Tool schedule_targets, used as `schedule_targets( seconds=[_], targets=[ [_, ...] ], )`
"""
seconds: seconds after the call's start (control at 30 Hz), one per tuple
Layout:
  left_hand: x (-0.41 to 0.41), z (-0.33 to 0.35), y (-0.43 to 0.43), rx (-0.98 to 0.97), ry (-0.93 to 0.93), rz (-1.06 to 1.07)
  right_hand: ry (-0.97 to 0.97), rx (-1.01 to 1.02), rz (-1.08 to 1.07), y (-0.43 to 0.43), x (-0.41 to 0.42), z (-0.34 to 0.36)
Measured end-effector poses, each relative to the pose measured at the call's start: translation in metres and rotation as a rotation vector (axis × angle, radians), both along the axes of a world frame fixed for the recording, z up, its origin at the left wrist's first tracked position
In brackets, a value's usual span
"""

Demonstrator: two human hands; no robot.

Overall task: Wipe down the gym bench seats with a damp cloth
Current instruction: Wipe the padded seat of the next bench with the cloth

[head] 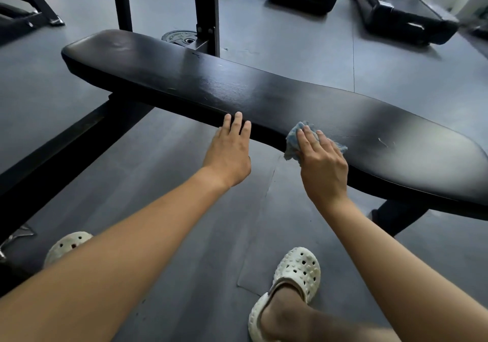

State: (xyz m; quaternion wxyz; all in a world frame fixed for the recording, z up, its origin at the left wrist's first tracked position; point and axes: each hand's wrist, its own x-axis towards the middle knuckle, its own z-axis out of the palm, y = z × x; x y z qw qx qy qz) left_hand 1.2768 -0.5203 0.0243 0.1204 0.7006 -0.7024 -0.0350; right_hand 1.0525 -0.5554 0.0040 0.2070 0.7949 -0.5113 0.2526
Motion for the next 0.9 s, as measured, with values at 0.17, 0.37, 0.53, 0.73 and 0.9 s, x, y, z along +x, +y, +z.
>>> schedule_targets(
  seconds=[0.17,0.37,0.53,0.73,0.9],
  targets=[
    [-0.002,0.018,0.02,0.021,0.05,-0.101,-0.173,0.138,-0.069,0.02,0.024,0.031],
    [0.017,0.07,0.06,-0.105,0.407,0.032,-0.225,0.309,0.258,0.051,0.081,0.087],
    [0.062,0.105,0.128,-0.242,0.53,0.046,-0.249,0.384,0.55,0.094,0.137,0.133],
    [0.111,0.129,0.227,-0.349,0.395,0.205,-0.274,0.468,0.788,0.167,0.196,0.159],
    [0.14,0.141,0.321,-0.212,0.16,0.449,-0.214,0.554,0.982,0.235,0.242,0.156]
  ],
)
